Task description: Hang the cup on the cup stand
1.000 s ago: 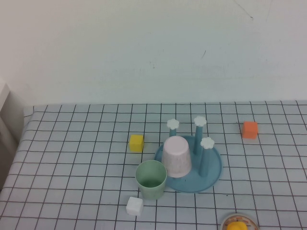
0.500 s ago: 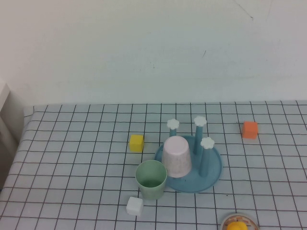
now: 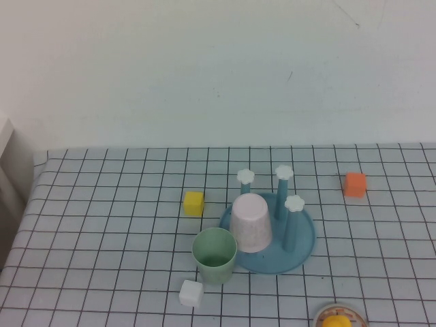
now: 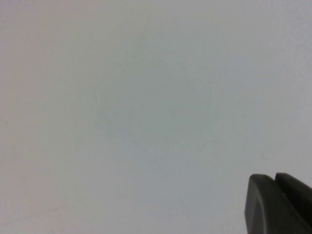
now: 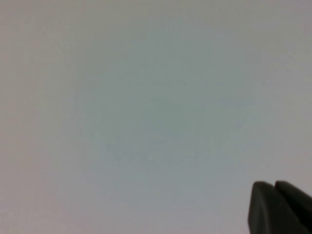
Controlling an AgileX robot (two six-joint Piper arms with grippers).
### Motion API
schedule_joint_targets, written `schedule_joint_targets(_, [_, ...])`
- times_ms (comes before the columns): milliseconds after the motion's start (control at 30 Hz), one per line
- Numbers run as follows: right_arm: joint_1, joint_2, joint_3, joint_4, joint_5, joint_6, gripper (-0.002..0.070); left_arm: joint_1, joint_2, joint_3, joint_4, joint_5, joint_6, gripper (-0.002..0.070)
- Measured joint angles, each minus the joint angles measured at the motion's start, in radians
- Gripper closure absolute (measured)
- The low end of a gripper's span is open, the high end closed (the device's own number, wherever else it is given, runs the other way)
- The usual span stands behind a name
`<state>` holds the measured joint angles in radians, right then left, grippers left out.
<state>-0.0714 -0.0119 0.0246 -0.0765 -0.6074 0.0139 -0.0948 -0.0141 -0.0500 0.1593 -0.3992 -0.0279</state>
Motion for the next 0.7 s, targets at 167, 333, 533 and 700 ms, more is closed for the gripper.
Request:
schedule_joint_targets(167, [0.000,0.000,-0.179,-0.044,0.382,0.002,0.0678,0.000,0.072,-0.279,0.048,0.303,-0.002,0.0676])
schedule_joint_targets(333, [0.000,0.056,-0.341,-0.148,0.648,-0.014,0.0678,0.000,0.249,-0.421,0.046,0.462,-0.003,0.0676])
schedule_joint_targets(533, [0.000,0.235,-0.407,-0.208,0.894,-0.026,0.0678,0.000,0.539,-0.502,-0.101,0.680,-0.003,0.0676])
schedule_joint_targets(700, [0.000,0.422,-0.407,-0.153,1.063,-0.137,0.0678,0.000,0.780,-0.511,-0.322,0.731,0.001,0.0676])
